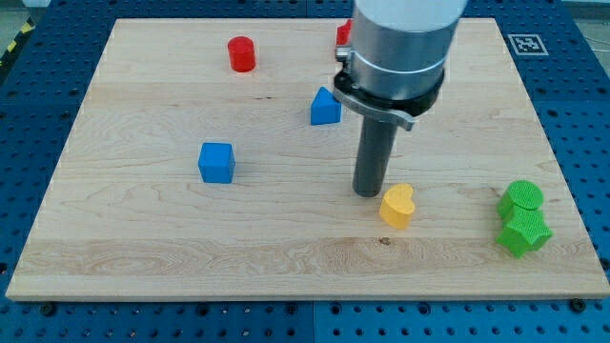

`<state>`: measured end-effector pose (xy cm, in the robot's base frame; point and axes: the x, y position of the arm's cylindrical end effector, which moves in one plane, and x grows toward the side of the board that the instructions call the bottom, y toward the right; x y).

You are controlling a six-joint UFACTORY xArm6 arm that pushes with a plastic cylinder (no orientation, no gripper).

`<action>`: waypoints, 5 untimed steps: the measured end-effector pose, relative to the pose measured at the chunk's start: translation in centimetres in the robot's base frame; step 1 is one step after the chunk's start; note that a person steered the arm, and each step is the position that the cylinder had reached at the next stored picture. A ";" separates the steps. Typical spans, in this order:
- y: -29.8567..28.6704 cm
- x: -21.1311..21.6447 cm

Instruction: Drag the heart to the top left of the green star

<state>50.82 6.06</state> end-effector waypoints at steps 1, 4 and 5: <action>0.4 2.1; 3.6 2.6; 5.5 2.5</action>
<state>53.37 11.58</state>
